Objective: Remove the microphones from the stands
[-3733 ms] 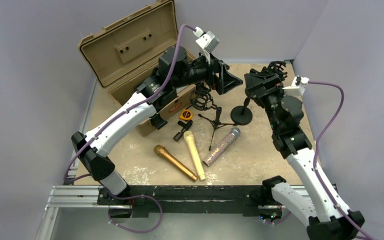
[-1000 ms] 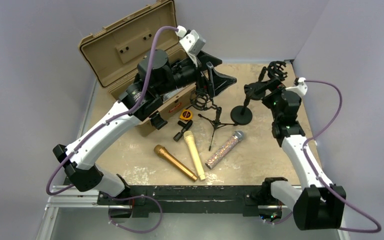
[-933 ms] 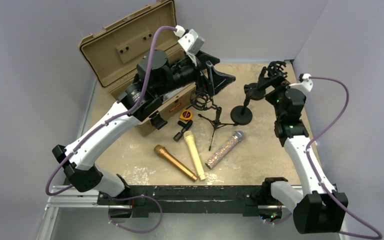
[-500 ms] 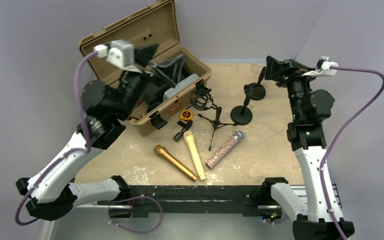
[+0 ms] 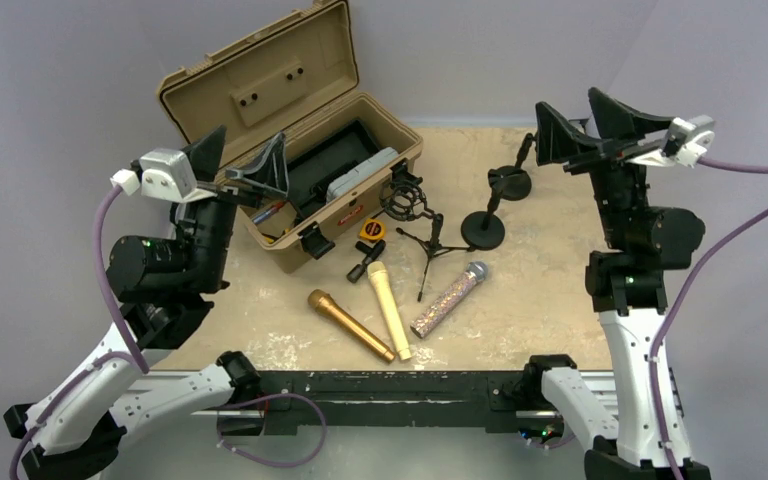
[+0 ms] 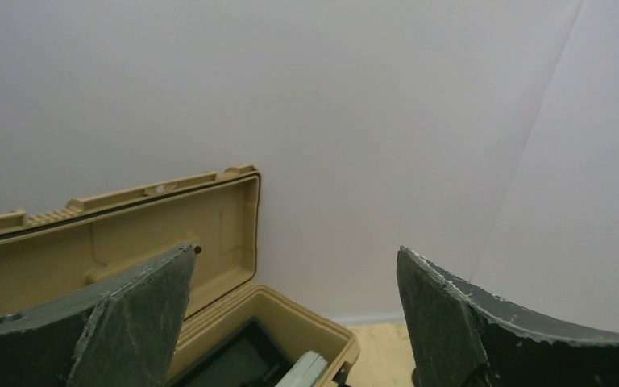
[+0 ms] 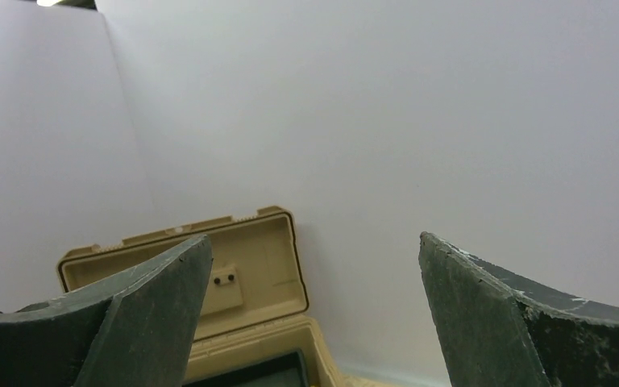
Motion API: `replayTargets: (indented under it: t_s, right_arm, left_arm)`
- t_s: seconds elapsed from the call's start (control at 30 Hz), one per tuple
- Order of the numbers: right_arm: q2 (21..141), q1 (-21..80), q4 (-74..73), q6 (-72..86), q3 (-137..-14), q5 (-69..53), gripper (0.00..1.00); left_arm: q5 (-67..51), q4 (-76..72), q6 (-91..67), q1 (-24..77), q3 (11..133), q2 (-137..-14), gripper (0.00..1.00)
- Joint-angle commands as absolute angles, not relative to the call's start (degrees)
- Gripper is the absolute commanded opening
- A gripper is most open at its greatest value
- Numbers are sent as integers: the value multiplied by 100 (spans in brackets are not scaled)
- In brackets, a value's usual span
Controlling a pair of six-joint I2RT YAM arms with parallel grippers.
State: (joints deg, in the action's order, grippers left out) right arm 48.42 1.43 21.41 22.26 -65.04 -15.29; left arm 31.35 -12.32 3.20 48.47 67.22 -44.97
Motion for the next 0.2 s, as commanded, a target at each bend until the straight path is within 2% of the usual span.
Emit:
replayTargets:
  t_s: [0.0, 0.17]
  right_arm:
    - [4397, 123, 2531, 2304, -6584, -1164, 99]
    - [4227, 123, 2326, 2135, -6466, -922, 99]
  left_arm:
    - [3292, -1178, 877, 4862, 6341, -4085, 93]
    - [3170, -738, 1109, 4861, 6126, -3900, 93]
